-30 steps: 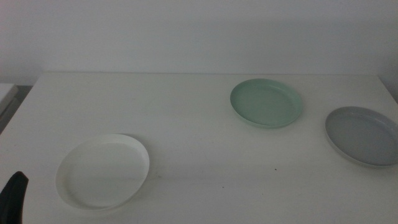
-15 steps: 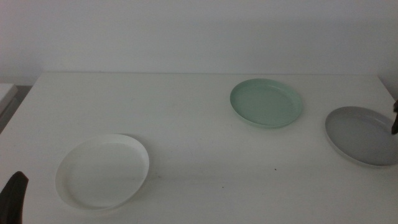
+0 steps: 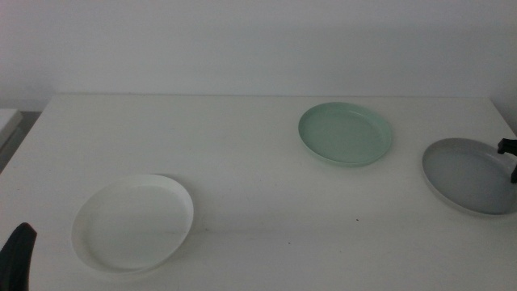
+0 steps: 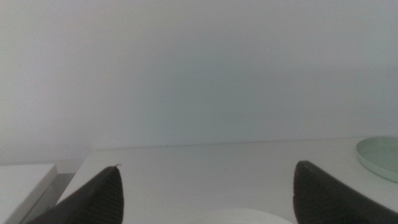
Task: Stack the three bowls on top of each other.
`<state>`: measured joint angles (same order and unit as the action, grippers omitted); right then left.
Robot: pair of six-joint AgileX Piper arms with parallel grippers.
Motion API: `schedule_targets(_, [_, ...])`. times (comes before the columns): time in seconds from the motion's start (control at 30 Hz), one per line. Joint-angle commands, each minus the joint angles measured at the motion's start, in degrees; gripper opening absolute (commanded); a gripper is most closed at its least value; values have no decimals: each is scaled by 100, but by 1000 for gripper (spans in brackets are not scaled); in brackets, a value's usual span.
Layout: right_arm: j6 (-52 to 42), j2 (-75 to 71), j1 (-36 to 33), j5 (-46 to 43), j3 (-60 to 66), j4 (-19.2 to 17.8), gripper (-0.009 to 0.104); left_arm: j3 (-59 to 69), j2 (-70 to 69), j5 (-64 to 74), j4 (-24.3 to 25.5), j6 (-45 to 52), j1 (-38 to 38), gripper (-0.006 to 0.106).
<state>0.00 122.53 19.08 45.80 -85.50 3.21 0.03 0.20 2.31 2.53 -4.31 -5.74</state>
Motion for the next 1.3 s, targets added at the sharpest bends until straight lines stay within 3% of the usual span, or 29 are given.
schedule_targets(0.0, [-107, 136, 37, 128, 30, -187, 3, -3, -20, -60, 28, -4, -5, 94])
schedule_targets(0.03, [-111, 125, 37, 187, 30, -221, -3, -3, -20, -60, 28, -4, -5, 94])
schedule_targets(0.27, [492, -1008, 14, -8, 774, -202, -2, -3, -20, -60, 28, -4, -5, 94])
schedule_targets(0.4, [394, -2301, -443, -304, 1651, 457, -2, -3, -20, -60, 28, -4, -5, 94])
schedule_targets(0.53, [191, -2903, -1506, -124, 1603, 1144, -2, -3, -20, -60, 28, -4, -5, 94])
schedule_targets(0.73, [574, -2350, -3116, 9, 673, 1231, -2, -3, -20, -60, 28, -4, -5, 94])
schedule_targets(0.9, [576, -1524, -3991, 95, 84, 1241, -2, -3, -20, -60, 28, -4, -5, 94])
schedule_targets(1.27, [576, -338, -4306, 48, -452, 1413, -2, -3, -20, -60, 28, -4, -5, 94])
